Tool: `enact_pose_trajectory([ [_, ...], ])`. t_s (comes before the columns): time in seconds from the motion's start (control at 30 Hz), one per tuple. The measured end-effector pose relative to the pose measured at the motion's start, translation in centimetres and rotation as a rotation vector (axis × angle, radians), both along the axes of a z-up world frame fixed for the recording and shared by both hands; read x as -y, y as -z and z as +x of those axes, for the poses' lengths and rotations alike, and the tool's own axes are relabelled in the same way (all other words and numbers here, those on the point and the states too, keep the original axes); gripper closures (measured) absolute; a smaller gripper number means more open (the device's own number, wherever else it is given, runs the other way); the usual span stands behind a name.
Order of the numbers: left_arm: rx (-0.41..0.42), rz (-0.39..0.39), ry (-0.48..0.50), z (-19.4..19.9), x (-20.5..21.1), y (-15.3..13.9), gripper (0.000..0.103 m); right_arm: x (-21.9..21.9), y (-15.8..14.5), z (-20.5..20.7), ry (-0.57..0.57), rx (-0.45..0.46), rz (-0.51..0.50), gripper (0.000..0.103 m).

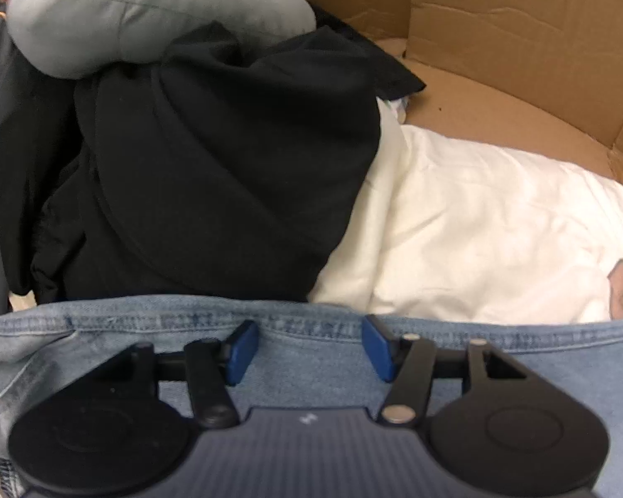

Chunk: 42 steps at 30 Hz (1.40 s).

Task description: Fold clothes

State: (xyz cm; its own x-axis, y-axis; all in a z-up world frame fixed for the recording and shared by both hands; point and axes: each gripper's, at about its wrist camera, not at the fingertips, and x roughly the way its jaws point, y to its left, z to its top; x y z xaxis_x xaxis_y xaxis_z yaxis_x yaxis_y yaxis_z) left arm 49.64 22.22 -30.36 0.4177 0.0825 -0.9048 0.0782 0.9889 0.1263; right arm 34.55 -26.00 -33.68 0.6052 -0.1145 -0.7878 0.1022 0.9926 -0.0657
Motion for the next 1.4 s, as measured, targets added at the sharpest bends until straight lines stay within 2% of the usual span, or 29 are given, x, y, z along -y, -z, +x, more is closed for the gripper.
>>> enact_pose_trajectory([
  [0.03, -0.011, -0.010, 0.000, 0.1, -0.4, -0.4, 0.045, 0.0, 0.0, 0.5, 0.007, -0.004, -0.015, 0.043],
  [0.07, -0.022, -0.021, 0.001, 0.1, -0.8, -0.9, 0.050, 0.2, 0.0, 0.9, 0.015, -0.011, -0.026, 0.035],
  [0.1, -0.033, -0.031, 0.001, 0.2, -1.3, -1.3, 0.052, 0.6, -0.2, 1.2, 0.024, -0.013, -0.013, 0.032],
  [0.27, -0.006, 0.019, 0.013, -1.2, -5.3, -4.1, 0.052, 2.8, -2.1, 0.0, 0.066, 0.020, 0.065, 0.034],
  [0.43, -0.046, 0.054, -0.074, -3.0, -10.6, -2.5, 0.052, 3.5, -4.4, -5.9, -0.001, 0.086, 0.180, 0.034],
  [0.5, -0.042, 0.055, -0.097, -3.2, -12.0, -1.2, 0.049, 3.4, -4.4, -8.1, -0.030, 0.063, 0.187, 0.033],
  [0.57, -0.019, 0.049, -0.112, -2.8, -12.9, -0.3, 0.039, 3.1, -4.4, -10.1, -0.066, 0.038, 0.190, 0.033],
  [0.67, 0.005, 0.000, -0.162, -1.5, -14.0, 0.2, 0.039, 2.6, -4.2, -12.4, -0.100, 0.013, 0.192, 0.033],
  [0.83, -0.013, -0.019, -0.157, -0.4, -14.4, 0.1, 0.038, 2.1, -3.2, -14.7, -0.092, -0.062, 0.220, 0.033],
  [0.93, -0.009, -0.011, -0.177, -0.4, -14.3, -0.4, 0.044, 1.8, -4.4, -15.2, -0.117, -0.099, 0.236, 0.033],
  [1.0, 0.002, 0.028, -0.200, -1.5, -13.6, -0.9, 0.047, 1.3, -6.1, -15.3, -0.174, -0.103, 0.216, 0.033],
  [1.07, -0.005, 0.025, -0.176, -3.0, -12.7, -1.4, 0.047, 0.7, -8.2, -15.4, -0.218, -0.079, 0.187, 0.033],
  [1.17, 0.017, -0.005, -0.141, -5.5, -11.6, -3.1, 0.047, 0.2, -11.0, -15.1, -0.255, -0.080, 0.209, 0.033],
  [1.27, 0.027, -0.028, -0.108, -8.0, -10.9, -5.6, 0.047, -1.0, -14.9, -15.2, -0.336, -0.090, 0.203, 0.032],
  [1.4, 0.038, -0.036, -0.067, -14.0, -10.8, -8.1, 0.047, -2.2, -21.1, -15.9, -0.401, -0.096, 0.202, 0.032],
])
